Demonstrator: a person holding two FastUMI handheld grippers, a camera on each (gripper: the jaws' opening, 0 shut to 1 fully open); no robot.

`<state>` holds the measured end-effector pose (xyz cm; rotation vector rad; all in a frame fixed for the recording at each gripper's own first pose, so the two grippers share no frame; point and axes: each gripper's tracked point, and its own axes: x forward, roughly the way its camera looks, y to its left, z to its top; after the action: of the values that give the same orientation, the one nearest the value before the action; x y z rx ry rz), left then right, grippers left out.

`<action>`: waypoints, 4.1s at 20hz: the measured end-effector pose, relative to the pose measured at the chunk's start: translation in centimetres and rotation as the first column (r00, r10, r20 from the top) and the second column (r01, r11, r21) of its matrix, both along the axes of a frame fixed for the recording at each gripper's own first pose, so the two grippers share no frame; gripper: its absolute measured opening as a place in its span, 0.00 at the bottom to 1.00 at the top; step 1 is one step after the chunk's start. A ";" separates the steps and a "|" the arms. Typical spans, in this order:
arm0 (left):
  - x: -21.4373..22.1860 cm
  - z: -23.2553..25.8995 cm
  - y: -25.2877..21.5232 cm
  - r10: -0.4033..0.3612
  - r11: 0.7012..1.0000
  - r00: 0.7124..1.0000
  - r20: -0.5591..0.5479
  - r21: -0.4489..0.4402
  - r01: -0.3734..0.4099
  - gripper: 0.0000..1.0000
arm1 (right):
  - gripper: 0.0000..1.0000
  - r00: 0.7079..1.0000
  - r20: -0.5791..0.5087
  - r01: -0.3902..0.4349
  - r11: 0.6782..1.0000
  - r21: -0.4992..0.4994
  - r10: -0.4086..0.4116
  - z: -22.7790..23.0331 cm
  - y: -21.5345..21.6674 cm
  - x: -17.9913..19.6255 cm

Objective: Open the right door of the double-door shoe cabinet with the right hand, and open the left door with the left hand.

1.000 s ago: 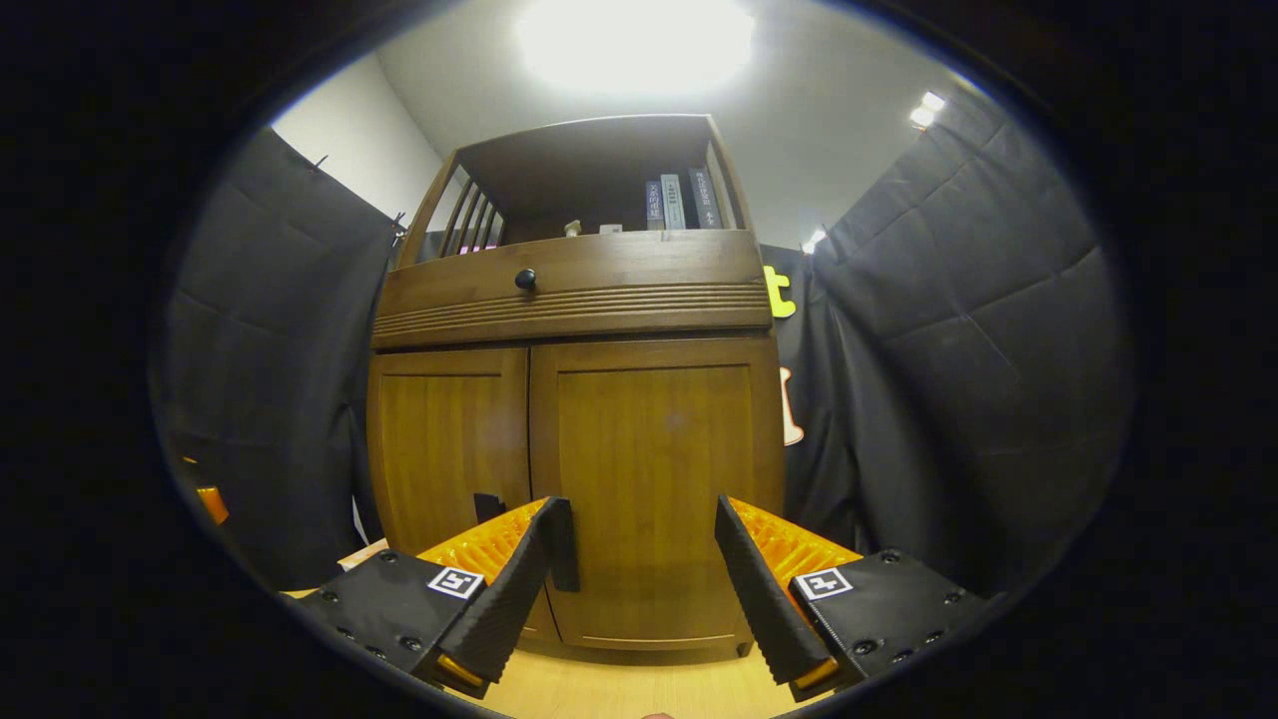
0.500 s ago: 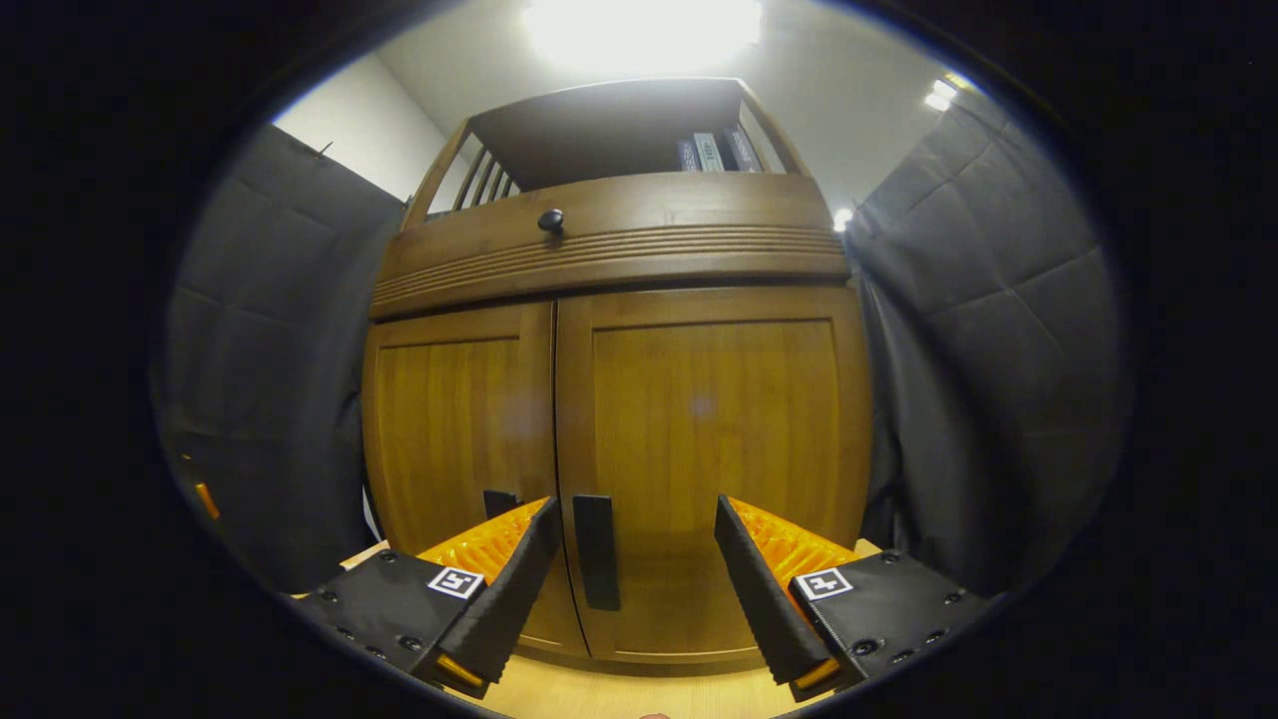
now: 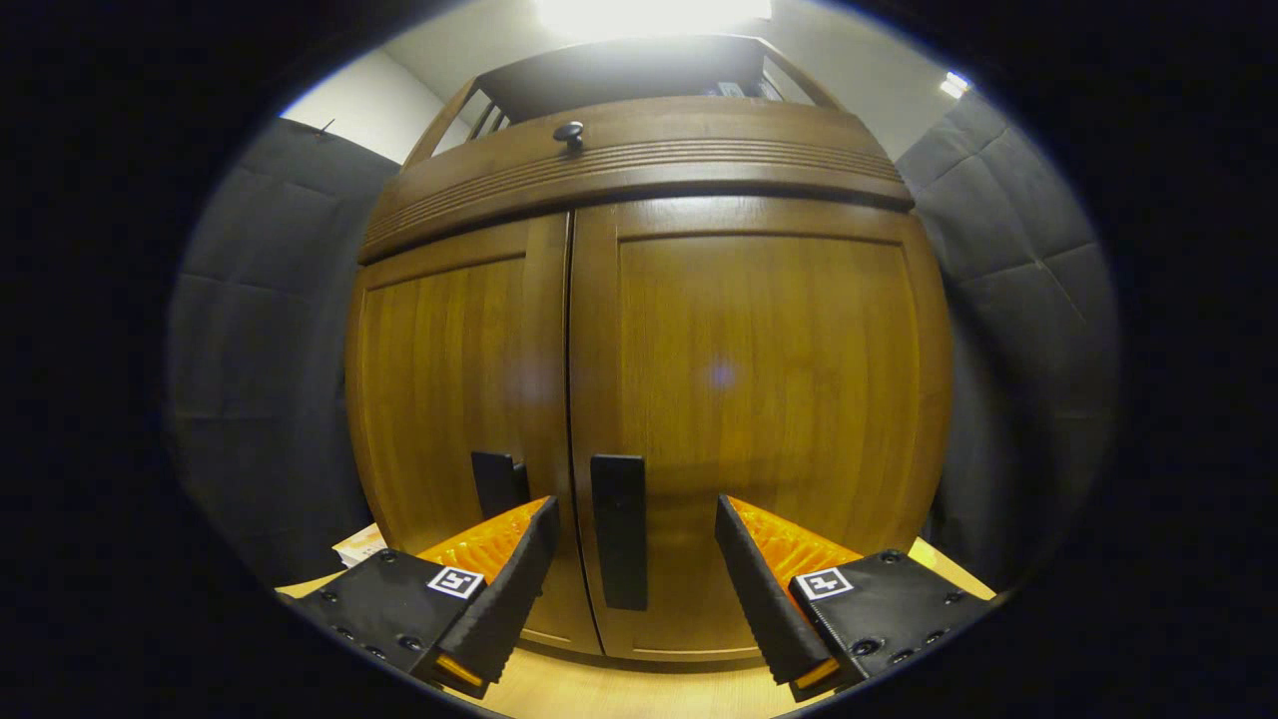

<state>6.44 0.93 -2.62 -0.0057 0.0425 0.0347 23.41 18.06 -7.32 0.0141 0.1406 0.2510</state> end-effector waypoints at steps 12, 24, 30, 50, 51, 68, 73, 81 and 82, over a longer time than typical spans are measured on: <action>-0.4 -0.6 1.9 0.046 0.999 0.999 -0.029 0.028 -0.045 0.95 | 0.35 0.997 -0.062 0.036 0.999 -0.016 -0.036 -3.1 2.1 3.5; -4.8 2.2 1.3 0.029 0.999 0.999 0.022 0.020 -0.030 0.95 | 0.12 0.994 -0.099 -0.034 0.999 0.020 0.036 -2.5 1.0 -0.8; -7.8 2.6 0.5 -0.006 1.000 0.999 0.043 0.021 0.005 0.95 | 0.12 0.994 -0.097 -0.041 0.999 0.028 0.043 -1.9 -0.9 -4.7; -9.8 3.9 -1.2 -0.198 0.978 0.977 0.081 -0.042 0.202 0.95 | 0.12 0.994 -0.099 0.048 0.999 0.006 -0.047 -0.4 -9.4 -12.3; -9.9 4.1 -1.4 -0.205 0.977 0.975 0.081 -0.050 0.209 0.95 | 0.12 0.994 -0.097 0.045 0.999 0.001 -0.045 -0.4 -10.0 -12.6; -9.8 4.4 -2.8 -0.258 0.963 0.963 0.085 -0.055 0.263 0.95 | 0.14 0.995 -0.099 0.030 0.999 -0.032 -0.033 -0.4 -20.8 -15.1; -9.8 4.5 -2.8 -0.251 0.967 0.964 0.088 -0.031 0.255 0.95 | 0.11 0.995 -0.099 0.028 0.999 -0.028 -0.030 -0.4 -23.2 -14.9; -9.4 4.4 -2.2 -0.204 0.979 0.975 0.086 0.009 0.204 0.95 | 0.08 0.993 -0.114 0.014 1.000 0.002 -0.014 -0.4 -26.8 -14.1; -9.3 4.3 -2.1 -0.195 0.981 0.977 0.085 0.011 0.195 0.95 | 0.00 0.994 -0.109 0.010 1.000 -0.006 -0.010 -0.5 -27.1 -14.0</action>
<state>-2.89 -1.13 1.68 -0.0008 -0.0429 -0.1623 9.37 -9.07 -7.83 0.0232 0.2496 0.2401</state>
